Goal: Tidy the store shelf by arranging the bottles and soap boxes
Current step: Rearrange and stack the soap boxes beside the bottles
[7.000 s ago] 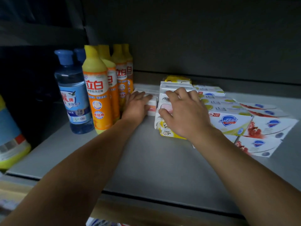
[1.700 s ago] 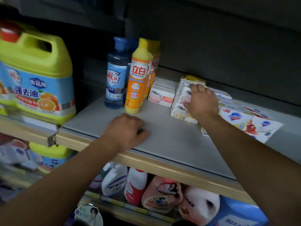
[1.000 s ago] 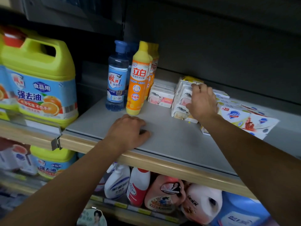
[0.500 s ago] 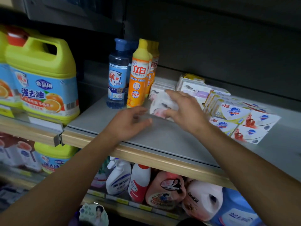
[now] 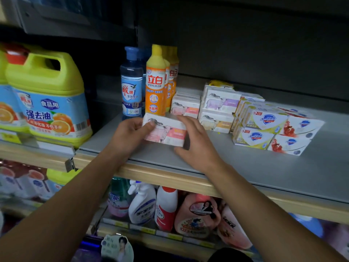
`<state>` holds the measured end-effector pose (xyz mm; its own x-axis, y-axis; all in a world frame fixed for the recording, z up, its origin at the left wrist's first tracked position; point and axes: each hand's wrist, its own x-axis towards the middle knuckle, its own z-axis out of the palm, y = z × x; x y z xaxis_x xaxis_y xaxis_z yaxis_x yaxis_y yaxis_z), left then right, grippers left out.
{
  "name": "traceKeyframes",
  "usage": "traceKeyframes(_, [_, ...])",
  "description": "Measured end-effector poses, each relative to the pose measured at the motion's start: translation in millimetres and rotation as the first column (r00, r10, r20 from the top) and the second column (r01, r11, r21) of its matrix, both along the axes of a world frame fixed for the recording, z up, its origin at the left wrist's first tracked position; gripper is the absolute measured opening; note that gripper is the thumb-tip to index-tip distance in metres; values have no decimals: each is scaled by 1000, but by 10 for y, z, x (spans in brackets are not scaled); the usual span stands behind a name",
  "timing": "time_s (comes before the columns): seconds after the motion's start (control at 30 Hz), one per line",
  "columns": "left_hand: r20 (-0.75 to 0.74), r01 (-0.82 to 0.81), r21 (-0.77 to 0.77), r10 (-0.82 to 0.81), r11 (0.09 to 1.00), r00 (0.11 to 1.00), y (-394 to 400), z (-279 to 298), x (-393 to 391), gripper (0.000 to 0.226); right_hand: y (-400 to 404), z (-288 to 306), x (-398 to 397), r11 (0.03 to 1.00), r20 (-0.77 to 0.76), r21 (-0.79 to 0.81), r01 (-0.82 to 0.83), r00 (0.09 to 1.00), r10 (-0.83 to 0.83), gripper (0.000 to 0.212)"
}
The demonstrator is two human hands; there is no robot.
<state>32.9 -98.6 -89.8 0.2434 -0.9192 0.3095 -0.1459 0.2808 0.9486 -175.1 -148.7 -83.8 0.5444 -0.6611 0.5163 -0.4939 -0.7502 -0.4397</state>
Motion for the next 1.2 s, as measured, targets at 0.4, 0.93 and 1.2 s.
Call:
traceKeyframes(0.4, [70,87,-13,-85,996,994,65,47,-107,47,-12,76,-91,894,406,444,-63,903,-138,18])
traceKeyframes(0.93, [-9,29,2,-29,1000,1000,146,124,-178,27,-15,20,-135,908,418,378,-182,908,8,64])
traceKeyframes(1.2, [-16,106,-38,-107,994,994,193,132,-173,31,-45,-18,-82,998,192,44,54,980,-61,66])
